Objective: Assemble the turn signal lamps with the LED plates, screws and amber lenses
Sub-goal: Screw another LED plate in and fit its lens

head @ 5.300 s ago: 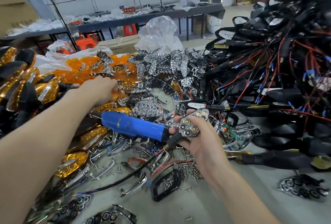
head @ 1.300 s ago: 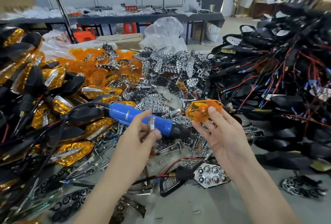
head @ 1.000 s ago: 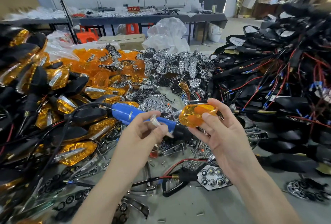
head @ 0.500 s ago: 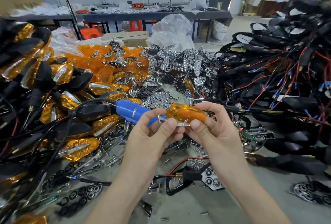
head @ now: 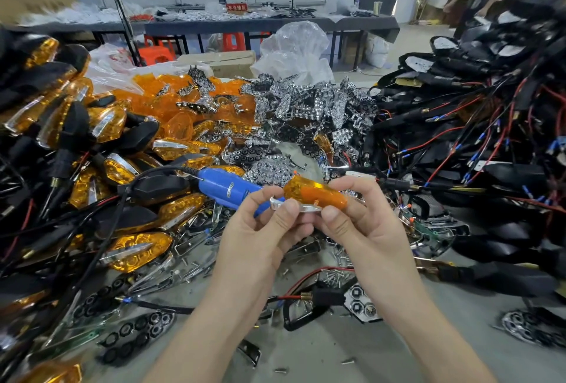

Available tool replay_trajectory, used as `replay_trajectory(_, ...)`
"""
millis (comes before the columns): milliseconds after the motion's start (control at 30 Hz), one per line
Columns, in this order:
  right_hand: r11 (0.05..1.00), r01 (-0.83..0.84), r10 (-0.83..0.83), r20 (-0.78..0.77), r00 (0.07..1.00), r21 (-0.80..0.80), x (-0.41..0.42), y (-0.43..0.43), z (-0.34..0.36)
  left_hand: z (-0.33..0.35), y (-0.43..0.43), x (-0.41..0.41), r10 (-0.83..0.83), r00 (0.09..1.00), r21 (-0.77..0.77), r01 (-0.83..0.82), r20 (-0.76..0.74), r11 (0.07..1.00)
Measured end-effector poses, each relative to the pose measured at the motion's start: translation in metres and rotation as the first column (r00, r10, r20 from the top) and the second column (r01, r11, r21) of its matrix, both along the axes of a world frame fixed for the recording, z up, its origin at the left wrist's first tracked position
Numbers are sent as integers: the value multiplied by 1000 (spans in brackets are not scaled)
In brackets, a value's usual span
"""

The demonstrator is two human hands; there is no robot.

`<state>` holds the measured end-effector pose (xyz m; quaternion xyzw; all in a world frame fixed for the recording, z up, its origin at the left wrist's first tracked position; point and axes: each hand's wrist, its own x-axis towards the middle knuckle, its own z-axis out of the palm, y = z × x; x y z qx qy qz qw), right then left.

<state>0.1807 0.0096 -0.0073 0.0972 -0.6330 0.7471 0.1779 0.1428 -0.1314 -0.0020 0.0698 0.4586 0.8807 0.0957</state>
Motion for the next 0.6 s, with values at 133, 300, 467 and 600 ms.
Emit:
replay_trajectory(133,1000,-14,14,2,1000,14,1,-1,-2,-2,-1,-2,50,998,-90,-54,-49,995)
replay_trajectory(300,999,-15,15,-9,1000,35,2,0,-3,-5,-1,0,87,985,-248,-123,-149,961)
replay_trajectory(467,999,-7,9,-43,999,52,3,0,-5,-4,-2,2,72,974,-240,-124,-213,963)
replay_trajectory(600,996,25,-18,-82,997,81,3,2,-6,-4,-1,2,82,976,-205,-124,-201,971)
